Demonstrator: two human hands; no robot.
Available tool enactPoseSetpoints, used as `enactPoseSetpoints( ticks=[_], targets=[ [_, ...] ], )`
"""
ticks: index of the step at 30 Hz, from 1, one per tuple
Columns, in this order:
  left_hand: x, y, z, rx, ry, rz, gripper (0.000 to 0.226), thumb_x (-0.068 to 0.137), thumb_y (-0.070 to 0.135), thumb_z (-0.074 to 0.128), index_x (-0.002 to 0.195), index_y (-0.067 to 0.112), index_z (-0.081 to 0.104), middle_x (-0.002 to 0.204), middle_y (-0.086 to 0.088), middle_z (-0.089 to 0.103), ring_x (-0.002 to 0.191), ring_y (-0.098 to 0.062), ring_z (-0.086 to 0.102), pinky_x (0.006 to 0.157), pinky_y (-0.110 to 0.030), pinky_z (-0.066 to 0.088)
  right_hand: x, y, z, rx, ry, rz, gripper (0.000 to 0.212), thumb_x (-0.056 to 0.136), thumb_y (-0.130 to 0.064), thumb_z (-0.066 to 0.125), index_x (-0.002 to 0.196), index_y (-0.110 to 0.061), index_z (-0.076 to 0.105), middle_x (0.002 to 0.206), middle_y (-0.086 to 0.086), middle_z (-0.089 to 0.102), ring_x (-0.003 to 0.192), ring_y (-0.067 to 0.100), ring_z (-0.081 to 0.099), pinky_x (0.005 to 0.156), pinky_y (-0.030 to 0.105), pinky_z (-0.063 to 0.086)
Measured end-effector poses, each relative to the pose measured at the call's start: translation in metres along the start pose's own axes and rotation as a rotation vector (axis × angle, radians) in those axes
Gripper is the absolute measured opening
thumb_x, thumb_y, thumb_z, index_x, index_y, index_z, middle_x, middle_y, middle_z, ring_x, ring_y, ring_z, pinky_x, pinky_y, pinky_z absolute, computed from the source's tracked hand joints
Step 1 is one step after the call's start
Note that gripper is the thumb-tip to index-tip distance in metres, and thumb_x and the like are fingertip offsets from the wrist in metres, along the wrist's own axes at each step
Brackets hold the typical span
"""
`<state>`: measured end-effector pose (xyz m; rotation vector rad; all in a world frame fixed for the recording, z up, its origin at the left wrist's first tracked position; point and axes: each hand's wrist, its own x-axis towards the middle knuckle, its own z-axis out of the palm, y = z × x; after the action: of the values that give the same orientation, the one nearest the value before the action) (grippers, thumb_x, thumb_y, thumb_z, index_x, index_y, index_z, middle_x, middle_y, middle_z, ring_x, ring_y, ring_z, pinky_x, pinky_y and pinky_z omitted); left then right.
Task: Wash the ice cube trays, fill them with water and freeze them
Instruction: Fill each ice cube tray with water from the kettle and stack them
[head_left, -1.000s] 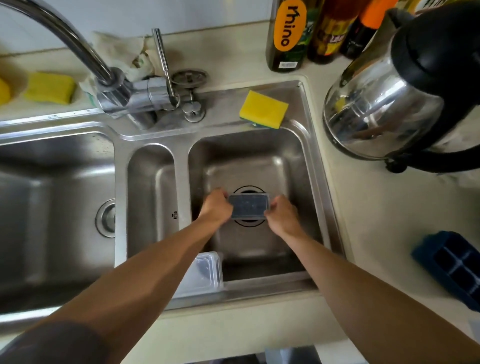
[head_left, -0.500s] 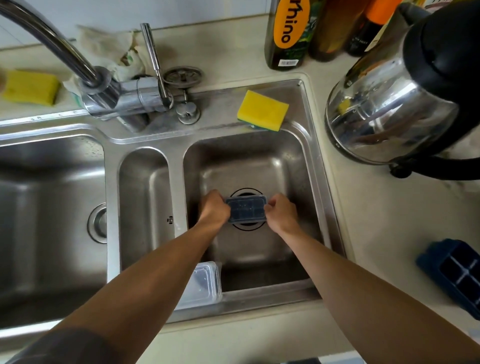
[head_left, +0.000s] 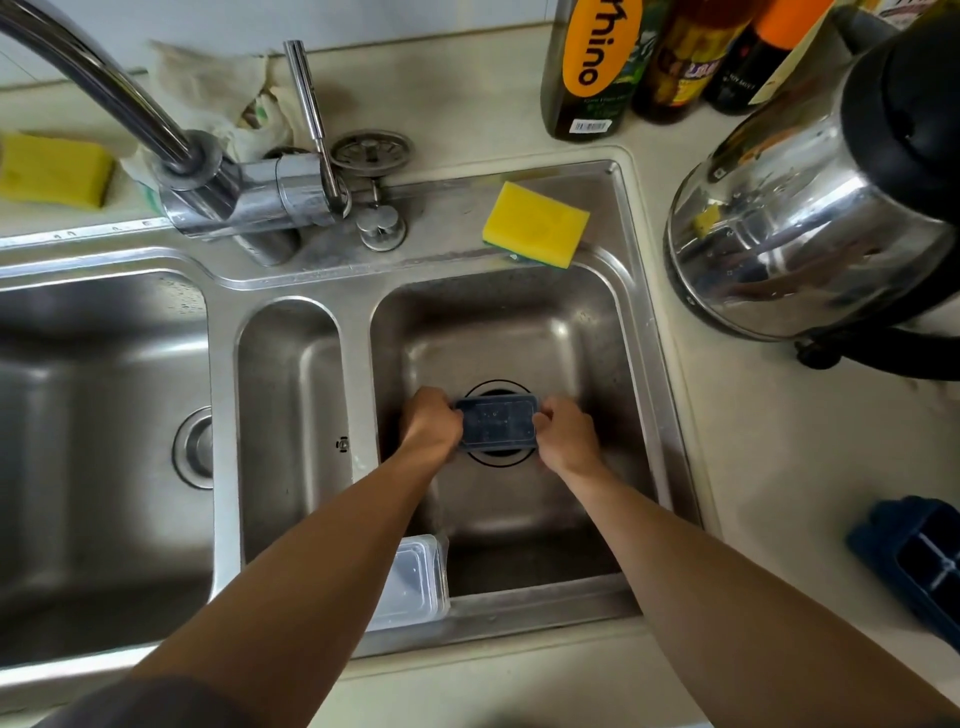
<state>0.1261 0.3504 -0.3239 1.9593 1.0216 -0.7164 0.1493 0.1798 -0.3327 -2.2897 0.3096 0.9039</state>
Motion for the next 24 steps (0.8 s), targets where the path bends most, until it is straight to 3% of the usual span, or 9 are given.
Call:
enactPoseSetpoints(
  ticks=[3, 7, 9, 13, 15, 17, 20, 24],
  targets=[
    [-0.002, -0.002, 0.001, 0.03, 0.038, 0.039, 0.016, 0.1, 0.011, 0.054, 0.107, 0.003, 0.066, 0.098, -0.015, 0.067, 0.085, -0.031, 0.067, 0.072, -0.04, 0.06, -0.006, 0.002, 0.002, 0.003, 0.018, -0.038, 0.016, 0.106, -0.018, 0.045, 0.106, -0.017, 0.061, 0.099, 0.007, 0.065, 0.086, 0.02, 0.062, 0.069, 0.033, 0.052],
    [-0.012, -0.001, 0.002, 0.031, 0.044, 0.051, 0.021, 0.102, 0.018, 0.052, 0.109, 0.003, 0.065, 0.1, -0.015, 0.066, 0.086, -0.029, 0.064, 0.075, -0.038, 0.057, -0.014, -0.004, -0.004, -0.042, -0.038, 0.011, 0.021, 0.106, -0.021, 0.046, 0.113, -0.014, 0.064, 0.101, 0.01, 0.067, 0.092, 0.03, 0.068, 0.079, 0.045, 0.06],
    [-0.018, 0.003, 0.001, -0.024, 0.019, 0.036, 0.031, 0.103, 0.028, 0.051, 0.105, 0.001, 0.066, 0.1, -0.019, 0.069, 0.085, -0.031, 0.066, 0.079, -0.041, 0.059, -0.022, -0.005, -0.009, -0.031, -0.059, -0.003, 0.017, 0.105, -0.022, 0.051, 0.117, -0.016, 0.062, 0.099, 0.005, 0.065, 0.092, 0.026, 0.067, 0.075, 0.04, 0.059],
    [-0.041, 0.027, -0.013, -0.007, 0.115, 0.136, 0.052, 0.103, 0.057, 0.038, 0.103, 0.01, 0.06, 0.094, -0.01, 0.063, 0.067, -0.013, 0.054, 0.054, -0.026, 0.04, -0.052, -0.01, -0.03, 0.155, -0.058, -0.106, 0.004, 0.105, -0.022, 0.055, 0.102, -0.024, 0.053, 0.095, 0.002, 0.064, 0.077, 0.012, 0.064, 0.053, 0.02, 0.048],
    [-0.055, 0.036, -0.023, -0.067, 0.137, 0.138, 0.066, 0.099, 0.068, 0.033, 0.114, 0.009, 0.059, 0.099, -0.011, 0.06, 0.077, -0.019, 0.061, 0.057, -0.03, 0.052, -0.068, -0.012, -0.045, 0.221, -0.055, -0.14, 0.008, 0.103, -0.024, 0.058, 0.097, -0.024, 0.053, 0.089, 0.003, 0.066, 0.063, 0.008, 0.063, 0.045, 0.013, 0.044],
    [-0.071, 0.044, -0.031, -0.159, 0.111, 0.119, 0.071, 0.096, 0.071, 0.034, 0.117, 0.008, 0.058, 0.106, -0.015, 0.06, 0.084, -0.027, 0.066, 0.056, -0.037, 0.062, -0.085, -0.015, -0.063, 0.255, -0.059, -0.173, 0.005, 0.103, -0.024, 0.058, 0.102, -0.019, 0.056, 0.086, 0.004, 0.067, 0.058, 0.007, 0.061, 0.044, 0.012, 0.043],
    [-0.1, 0.056, -0.033, -0.106, 0.111, 0.165, 0.068, 0.096, 0.072, 0.032, 0.109, 0.011, 0.06, 0.106, -0.014, 0.06, 0.08, -0.025, 0.064, 0.047, -0.033, 0.059, -0.111, -0.017, -0.09, 0.298, -0.117, -0.208, 0.01, 0.103, -0.023, 0.058, 0.108, -0.014, 0.059, 0.082, 0.006, 0.066, 0.055, 0.009, 0.059, 0.047, 0.017, 0.046],
    [-0.141, 0.07, -0.034, -0.071, 0.14, 0.144, 0.064, 0.097, 0.067, 0.037, 0.097, 0.009, 0.065, 0.099, -0.014, 0.061, 0.069, -0.025, 0.063, 0.042, -0.031, 0.057, -0.139, -0.018, -0.125, 0.265, -0.135, -0.268, 0.015, 0.102, -0.031, 0.057, 0.1, -0.017, 0.061, 0.08, 0.006, 0.069, 0.054, 0.011, 0.061, 0.052, 0.024, 0.051]
  ],
)
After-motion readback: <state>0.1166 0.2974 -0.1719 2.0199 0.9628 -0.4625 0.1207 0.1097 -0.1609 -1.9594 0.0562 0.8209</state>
